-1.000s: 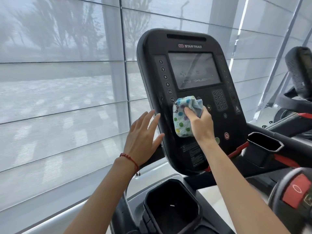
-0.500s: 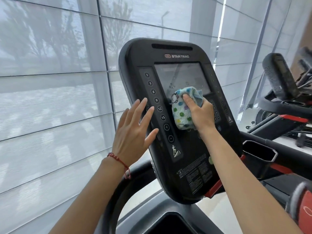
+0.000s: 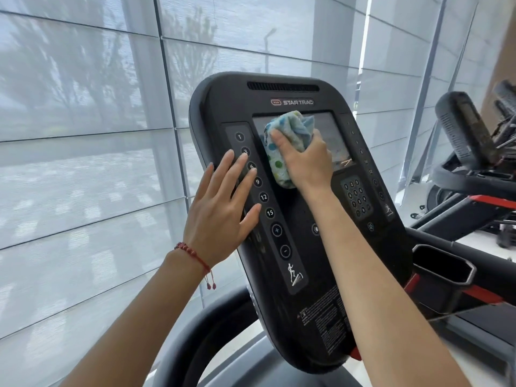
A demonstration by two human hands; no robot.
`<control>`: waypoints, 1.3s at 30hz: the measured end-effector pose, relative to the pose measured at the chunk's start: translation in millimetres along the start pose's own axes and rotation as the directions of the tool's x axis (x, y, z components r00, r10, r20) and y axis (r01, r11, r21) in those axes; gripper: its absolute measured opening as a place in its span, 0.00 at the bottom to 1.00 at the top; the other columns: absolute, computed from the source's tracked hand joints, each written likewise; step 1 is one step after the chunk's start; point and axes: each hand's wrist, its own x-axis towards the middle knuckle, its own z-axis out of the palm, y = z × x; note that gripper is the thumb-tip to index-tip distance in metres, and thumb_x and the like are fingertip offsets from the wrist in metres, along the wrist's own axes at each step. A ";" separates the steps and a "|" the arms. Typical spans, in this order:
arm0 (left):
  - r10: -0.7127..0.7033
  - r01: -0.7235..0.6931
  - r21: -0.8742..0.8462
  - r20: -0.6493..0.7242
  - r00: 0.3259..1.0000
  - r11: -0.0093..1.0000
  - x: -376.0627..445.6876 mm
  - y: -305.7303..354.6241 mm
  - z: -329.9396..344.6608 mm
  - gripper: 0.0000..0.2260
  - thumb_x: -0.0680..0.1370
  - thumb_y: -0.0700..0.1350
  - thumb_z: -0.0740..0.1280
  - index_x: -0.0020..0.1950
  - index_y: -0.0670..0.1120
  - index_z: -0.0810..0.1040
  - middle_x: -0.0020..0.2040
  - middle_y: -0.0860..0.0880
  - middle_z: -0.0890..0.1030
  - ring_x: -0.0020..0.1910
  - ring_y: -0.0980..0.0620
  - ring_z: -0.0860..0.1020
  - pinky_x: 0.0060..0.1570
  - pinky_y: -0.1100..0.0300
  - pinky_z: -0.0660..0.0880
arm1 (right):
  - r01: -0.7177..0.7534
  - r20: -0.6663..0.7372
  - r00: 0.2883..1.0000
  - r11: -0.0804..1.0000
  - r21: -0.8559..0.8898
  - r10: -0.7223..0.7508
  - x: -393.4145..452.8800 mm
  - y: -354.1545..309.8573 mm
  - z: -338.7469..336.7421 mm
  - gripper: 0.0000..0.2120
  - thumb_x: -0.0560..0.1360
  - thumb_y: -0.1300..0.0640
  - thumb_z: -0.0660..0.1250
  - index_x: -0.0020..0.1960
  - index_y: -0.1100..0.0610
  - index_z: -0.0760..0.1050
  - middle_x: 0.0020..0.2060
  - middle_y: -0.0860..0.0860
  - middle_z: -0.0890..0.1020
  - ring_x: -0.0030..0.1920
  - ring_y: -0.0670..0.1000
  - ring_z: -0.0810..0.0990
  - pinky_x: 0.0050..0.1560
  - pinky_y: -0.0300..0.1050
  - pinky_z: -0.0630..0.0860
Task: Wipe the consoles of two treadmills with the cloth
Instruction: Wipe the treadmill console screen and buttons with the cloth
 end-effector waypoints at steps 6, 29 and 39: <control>0.027 -0.027 0.024 0.024 0.999 0.999 1.0 -4.3 -3.3 0.23 0.78 0.52 0.56 0.67 0.39 0.72 0.70 0.41 0.68 0.72 0.43 0.61 0.68 0.44 0.61 | 0.072 -0.047 0.996 0.997 0.004 -0.072 5.6 -2.4 9.2 0.19 0.69 0.40 0.69 0.49 0.55 0.75 0.40 0.46 0.79 0.45 0.49 0.80 0.47 0.45 0.76; 0.128 -0.128 -0.002 -0.058 0.990 0.992 13.5 -14.2 6.0 0.23 0.78 0.52 0.57 0.62 0.37 0.76 0.65 0.40 0.73 0.70 0.43 0.64 0.70 0.44 0.58 | -0.140 -0.259 0.960 0.984 -0.106 0.108 129.1 69.1 -31.2 0.26 0.73 0.39 0.63 0.58 0.60 0.74 0.55 0.57 0.80 0.57 0.57 0.77 0.48 0.43 0.69; 0.108 -0.110 -0.015 -0.084 0.991 0.994 13.1 -13.1 10.8 0.23 0.81 0.52 0.51 0.62 0.38 0.76 0.65 0.39 0.73 0.70 0.42 0.63 0.71 0.44 0.56 | 0.051 -0.114 0.992 0.998 -0.034 -0.054 69.1 34.3 -7.8 0.19 0.73 0.44 0.67 0.50 0.60 0.79 0.45 0.53 0.83 0.44 0.49 0.80 0.43 0.33 0.74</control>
